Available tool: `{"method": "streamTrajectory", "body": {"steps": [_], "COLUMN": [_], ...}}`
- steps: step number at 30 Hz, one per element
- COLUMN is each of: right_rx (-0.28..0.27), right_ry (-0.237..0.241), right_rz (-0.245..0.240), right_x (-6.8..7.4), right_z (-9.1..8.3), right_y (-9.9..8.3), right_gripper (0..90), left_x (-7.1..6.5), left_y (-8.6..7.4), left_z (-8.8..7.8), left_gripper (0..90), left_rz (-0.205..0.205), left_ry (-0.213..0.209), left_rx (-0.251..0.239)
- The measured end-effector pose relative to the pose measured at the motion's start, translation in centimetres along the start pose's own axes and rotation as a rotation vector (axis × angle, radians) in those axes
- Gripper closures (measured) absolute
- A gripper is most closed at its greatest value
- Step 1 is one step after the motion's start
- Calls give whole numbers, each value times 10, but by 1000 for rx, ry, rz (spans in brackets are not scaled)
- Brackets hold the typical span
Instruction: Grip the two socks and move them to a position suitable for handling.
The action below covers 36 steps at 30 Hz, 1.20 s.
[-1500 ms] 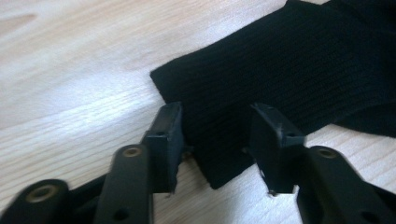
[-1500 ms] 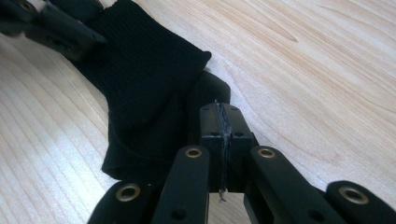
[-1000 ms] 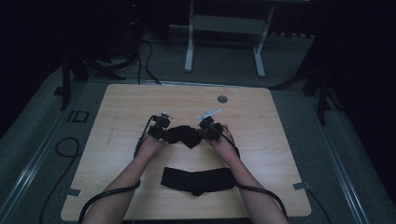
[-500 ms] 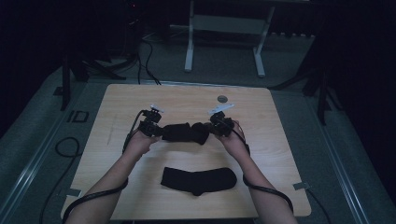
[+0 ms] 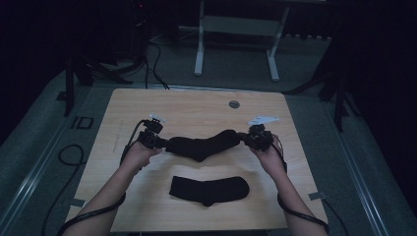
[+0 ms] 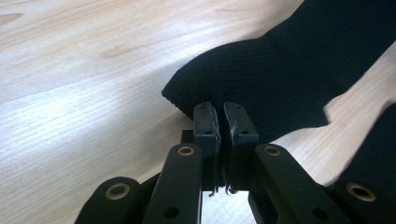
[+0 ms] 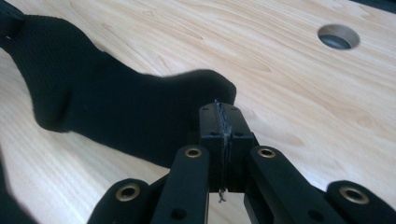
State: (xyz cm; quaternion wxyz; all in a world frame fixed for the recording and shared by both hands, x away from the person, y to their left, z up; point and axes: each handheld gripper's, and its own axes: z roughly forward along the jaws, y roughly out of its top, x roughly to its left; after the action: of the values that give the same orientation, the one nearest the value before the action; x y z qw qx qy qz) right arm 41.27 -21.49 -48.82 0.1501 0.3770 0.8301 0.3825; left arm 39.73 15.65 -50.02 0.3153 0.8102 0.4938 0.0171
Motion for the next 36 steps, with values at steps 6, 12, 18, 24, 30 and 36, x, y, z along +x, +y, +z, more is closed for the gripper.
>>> {"method": "streamTrajectory", "body": {"steps": [6, 12, 18, 24, 30, 36], "right_rx": [-24, -35, -58, -71, -71, -69], "right_ry": [5, 8, 26, 40, 54, 51], "right_rz": [20, 4, -5, -18, -30, -40], "right_x": [-2, 4, 18, 32, 46, 58], "right_z": [-16, -36, -55, -69, -86, -99], "right_y": [-16, -29, -37, -47, -63, -77], "right_gripper": [892, 892, 891, 890, 890, 889], "left_x": [-14, -29, -43, -51, -59, -66], "left_y": [-2, -7, -15, -26, -40, -56], "left_z": [-4, -16, -30, -44, -55, -59], "left_gripper": [856, 856, 856, 856, 856, 856], "left_rz": [28, 81, 124, 141, 154, 165], "left_ry": [-42, -57, -86, -105, -133, -163], "left_rx": [-11, -10, -13, -13, -7, 0]}}
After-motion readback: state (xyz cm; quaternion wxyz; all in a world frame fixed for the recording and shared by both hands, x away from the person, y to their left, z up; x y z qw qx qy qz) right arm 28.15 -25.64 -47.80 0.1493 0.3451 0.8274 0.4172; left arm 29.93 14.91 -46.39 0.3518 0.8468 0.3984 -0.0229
